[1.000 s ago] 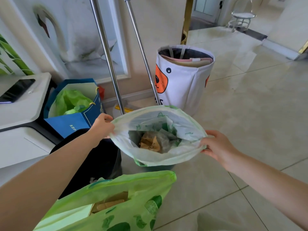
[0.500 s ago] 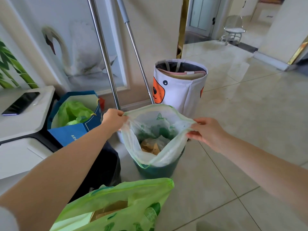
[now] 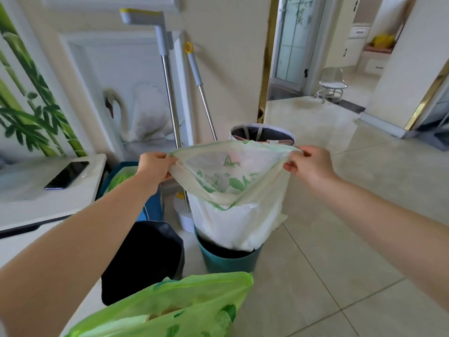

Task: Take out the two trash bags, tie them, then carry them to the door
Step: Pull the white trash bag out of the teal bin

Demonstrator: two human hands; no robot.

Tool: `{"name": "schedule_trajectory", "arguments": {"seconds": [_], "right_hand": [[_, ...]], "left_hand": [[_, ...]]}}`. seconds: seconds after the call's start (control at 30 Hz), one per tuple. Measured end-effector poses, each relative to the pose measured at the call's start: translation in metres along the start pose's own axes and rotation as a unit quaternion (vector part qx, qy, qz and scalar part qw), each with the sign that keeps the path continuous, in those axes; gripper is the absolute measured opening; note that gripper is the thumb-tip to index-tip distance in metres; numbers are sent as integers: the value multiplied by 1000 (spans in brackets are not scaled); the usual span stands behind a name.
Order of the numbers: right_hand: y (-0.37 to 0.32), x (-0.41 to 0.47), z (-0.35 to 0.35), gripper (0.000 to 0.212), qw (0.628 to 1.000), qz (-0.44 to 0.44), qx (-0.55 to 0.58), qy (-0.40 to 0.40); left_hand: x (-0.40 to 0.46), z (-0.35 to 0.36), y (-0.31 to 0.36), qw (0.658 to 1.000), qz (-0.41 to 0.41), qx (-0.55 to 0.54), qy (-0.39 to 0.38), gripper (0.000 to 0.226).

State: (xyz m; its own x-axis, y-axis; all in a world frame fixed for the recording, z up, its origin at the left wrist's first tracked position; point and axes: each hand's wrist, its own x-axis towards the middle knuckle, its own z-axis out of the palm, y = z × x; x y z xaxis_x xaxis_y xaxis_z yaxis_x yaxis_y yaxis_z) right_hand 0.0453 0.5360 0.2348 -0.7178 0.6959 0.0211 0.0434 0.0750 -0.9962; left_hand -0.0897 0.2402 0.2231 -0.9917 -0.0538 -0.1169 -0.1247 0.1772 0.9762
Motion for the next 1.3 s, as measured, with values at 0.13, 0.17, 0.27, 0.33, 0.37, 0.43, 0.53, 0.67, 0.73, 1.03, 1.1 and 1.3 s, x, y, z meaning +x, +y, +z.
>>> {"name": "schedule_trajectory", "arguments": {"seconds": [0.13, 0.17, 0.27, 0.33, 0.37, 0.43, 0.53, 0.67, 0.73, 1.03, 1.1, 1.3], "right_hand": [[-41, -10, -8, 20, 999, -30, 9, 24], [-51, -14, -10, 19, 999, -35, 18, 30], [-78, -30, -20, 17, 997, -48, 35, 41], [-91, -42, -29, 15, 997, -55, 39, 46], [-96, -49, -34, 14, 996, -57, 38, 49], [-104, -61, -44, 17, 996, -66, 27, 53], [-107, -82, -58, 24, 996, -67, 12, 57], [-108, -113, -77, 21, 995, -75, 4, 63], [-106, -129, -85, 18, 995, -77, 0, 61], [-76, -193, -105, 14, 998, -47, -14, 33], [-66, -202, -111, 15, 998, -36, -18, 38], [-16, -221, -121, 16, 997, 0, -74, 8]], "left_hand": [[-25, -25, 37, 999, 11, -24, 18, 5], [-30, -31, 44, 999, 15, -31, 24, 7], [-50, -51, 63, 998, 22, -51, 32, 7], [-65, -63, 71, 997, 27, -66, 34, 9], [-74, -69, 75, 996, 30, -71, 34, 8], [-93, -80, 79, 995, 35, -83, 32, 8], [-120, -98, 78, 993, 28, -107, 31, 2], [-156, -122, 71, 988, 17, -154, 12, 6], [-176, -133, 66, 987, 15, -160, 7, 6], [-254, -165, 16, 990, -30, -140, -2, 12], [-265, -169, 1, 990, -46, -135, -2, 11], [-282, -169, -56, 995, -91, -39, -9, 4]]}}
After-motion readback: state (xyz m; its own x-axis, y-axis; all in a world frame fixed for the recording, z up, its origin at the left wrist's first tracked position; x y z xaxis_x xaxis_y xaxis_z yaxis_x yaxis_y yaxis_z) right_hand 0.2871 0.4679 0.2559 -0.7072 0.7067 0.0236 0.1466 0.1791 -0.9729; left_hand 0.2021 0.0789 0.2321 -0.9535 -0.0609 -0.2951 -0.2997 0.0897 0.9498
